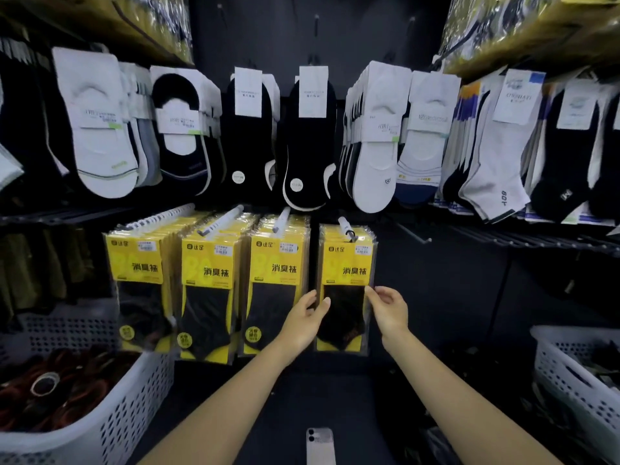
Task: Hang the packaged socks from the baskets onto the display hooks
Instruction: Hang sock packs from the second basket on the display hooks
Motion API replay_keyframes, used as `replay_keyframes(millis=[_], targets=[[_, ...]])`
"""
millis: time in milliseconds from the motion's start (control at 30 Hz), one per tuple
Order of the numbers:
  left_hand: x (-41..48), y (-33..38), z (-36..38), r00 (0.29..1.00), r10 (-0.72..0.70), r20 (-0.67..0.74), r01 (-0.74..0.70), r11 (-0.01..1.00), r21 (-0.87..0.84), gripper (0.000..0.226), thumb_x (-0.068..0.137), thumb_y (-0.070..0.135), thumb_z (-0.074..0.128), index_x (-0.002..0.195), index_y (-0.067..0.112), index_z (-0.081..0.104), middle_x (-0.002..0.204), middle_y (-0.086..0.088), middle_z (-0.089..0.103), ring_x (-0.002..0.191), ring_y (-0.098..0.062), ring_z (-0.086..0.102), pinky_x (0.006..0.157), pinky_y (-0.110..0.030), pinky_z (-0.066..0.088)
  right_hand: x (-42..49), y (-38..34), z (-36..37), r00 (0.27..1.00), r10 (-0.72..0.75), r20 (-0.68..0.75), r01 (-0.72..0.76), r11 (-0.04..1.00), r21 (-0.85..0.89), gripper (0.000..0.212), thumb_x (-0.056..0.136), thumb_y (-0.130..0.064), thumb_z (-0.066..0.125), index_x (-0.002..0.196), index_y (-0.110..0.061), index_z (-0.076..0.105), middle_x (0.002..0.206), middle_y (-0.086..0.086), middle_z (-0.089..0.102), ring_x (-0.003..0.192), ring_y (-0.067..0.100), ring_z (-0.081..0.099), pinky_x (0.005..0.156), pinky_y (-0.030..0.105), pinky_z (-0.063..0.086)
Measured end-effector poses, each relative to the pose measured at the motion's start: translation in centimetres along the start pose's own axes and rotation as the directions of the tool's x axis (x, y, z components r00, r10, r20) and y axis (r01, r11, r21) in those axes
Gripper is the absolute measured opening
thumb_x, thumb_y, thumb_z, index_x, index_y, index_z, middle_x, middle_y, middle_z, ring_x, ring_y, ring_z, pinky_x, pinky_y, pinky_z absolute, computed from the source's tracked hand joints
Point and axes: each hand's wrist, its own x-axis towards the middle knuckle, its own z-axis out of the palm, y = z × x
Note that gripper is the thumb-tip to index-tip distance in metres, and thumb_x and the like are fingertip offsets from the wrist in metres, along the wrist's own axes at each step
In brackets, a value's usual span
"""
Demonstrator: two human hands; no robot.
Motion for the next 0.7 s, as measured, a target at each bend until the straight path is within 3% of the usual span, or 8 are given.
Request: replay_keyframes(millis=[167, 333, 400, 467, 567, 600, 667, 700], targets=[[-2.9, -4.9, -1.2, 0.999, -0.034, 0.004, 0.033, 0.988, 0.148, 0.058, 0.095, 0.035, 0.051, 0.145, 0.013, 0.031, 0.148, -0.004, 0.038, 0.135, -0.018, 0.038, 0.104, -0.025, 0.033, -4.2, 6.2, -1.8, 0.996, 0.002, 0.092, 0.01, 0.992, -0.128, 0.031, 0.088, -0.024, 0.068, 0.116, -0.016, 0.057, 0.118, -0.002, 0.055, 0.107, 0.011, 0.052, 0.085, 0.021, 0.039], [-10.2, -13.3, -2.9, 0.975, -0.223, 0.006, 0.212, 0.934, 0.287, 0.054, 0.096, 0.038, 0.05, 0.143, 0.015, 0.038, 0.142, 0.0, 0.044, 0.13, -0.018, 0.043, 0.105, -0.03, 0.037, -12.1, 15.6, -3.5, 0.936, 0.225, 0.27, -0.122, 0.928, -0.351, 0.04, 0.087, -0.025, 0.068, 0.123, -0.013, 0.055, 0.119, -0.001, 0.054, 0.101, 0.011, 0.054, 0.083, 0.02, 0.042], [-14.6, -17.3, -3.6, 0.933, -0.358, -0.015, 0.349, 0.898, 0.269, 0.048, 0.096, 0.03, 0.052, 0.138, 0.008, 0.044, 0.136, -0.006, 0.05, 0.123, -0.021, 0.049, 0.1, -0.025, 0.039, -15.5, 19.4, -4.3, 0.875, 0.371, 0.311, -0.218, 0.876, -0.431, 0.037, 0.088, -0.021, 0.068, 0.12, -0.007, 0.056, 0.114, 0.003, 0.056, 0.099, 0.012, 0.055, 0.073, 0.01, 0.043], [-19.3, -21.3, -4.5, 0.879, -0.47, -0.078, 0.472, 0.837, 0.275, 0.042, 0.095, 0.022, 0.054, 0.131, 0.0, 0.05, 0.131, -0.015, 0.055, 0.121, -0.028, 0.052, 0.102, -0.03, 0.039, -18.7, 22.5, -4.8, 0.764, 0.536, 0.358, -0.318, 0.797, -0.513, 0.033, 0.087, -0.019, 0.07, 0.114, -0.004, 0.059, 0.103, 0.004, 0.057, 0.084, 0.01, 0.054, 0.057, 0.005, 0.042], [-25.0, -26.1, -5.8, 0.775, -0.62, -0.123, 0.615, 0.693, 0.376, 0.042, 0.097, 0.022, 0.052, 0.134, 0.003, 0.047, 0.138, -0.012, 0.047, 0.132, -0.029, 0.04, 0.11, -0.032, 0.026, -22.7, 26.5, -5.0, 0.576, 0.706, 0.413, -0.325, 0.661, -0.676, 0.036, 0.084, -0.027, 0.073, 0.112, -0.009, 0.06, 0.105, 0.005, 0.061, 0.092, 0.014, 0.058, 0.064, 0.016, 0.044], [-26.1, -27.1, -6.0, 0.74, -0.662, -0.123, 0.655, 0.667, 0.355, 0.036, 0.097, 0.023, 0.05, 0.129, 0.006, 0.051, 0.128, -0.007, 0.051, 0.127, -0.024, 0.044, 0.107, -0.025, 0.028, -23.7, 27.6, -5.1, 0.547, 0.737, 0.397, -0.335, 0.628, -0.702, 0.043, 0.084, -0.027, 0.073, 0.119, -0.007, 0.058, 0.113, 0.007, 0.061, 0.1, 0.017, 0.059, 0.068, 0.018, 0.044], [-27.4, -29.6, -5.9, 0.698, -0.71, -0.097, 0.697, 0.642, 0.319, 0.01, 0.097, 0.021, 0.049, 0.092, 0.02, 0.058, 0.093, 0.003, 0.052, 0.085, 0.001, 0.056, 0.078, -0.004, 0.041, -25.6, 29.3, -5.6, 0.522, 0.782, 0.341, -0.348, 0.56, -0.752, 0.052, 0.084, -0.028, 0.072, 0.127, -0.004, 0.054, 0.129, 0.01, 0.057, 0.112, 0.019, 0.056, 0.08, 0.02, 0.043], [-27.8, -30.8, -5.8, 0.659, -0.743, -0.117, 0.739, 0.612, 0.282, 0.02, 0.097, 0.017, 0.051, 0.077, 0.018, 0.055, 0.081, -0.001, 0.05, 0.066, 0.001, 0.052, 0.059, -0.008, 0.045, -26.3, 29.9, -5.9, 0.512, 0.799, 0.314, -0.331, 0.521, -0.787, 0.052, 0.084, -0.031, 0.072, 0.125, -0.005, 0.055, 0.131, 0.008, 0.054, 0.115, 0.02, 0.054, 0.086, 0.022, 0.042]])
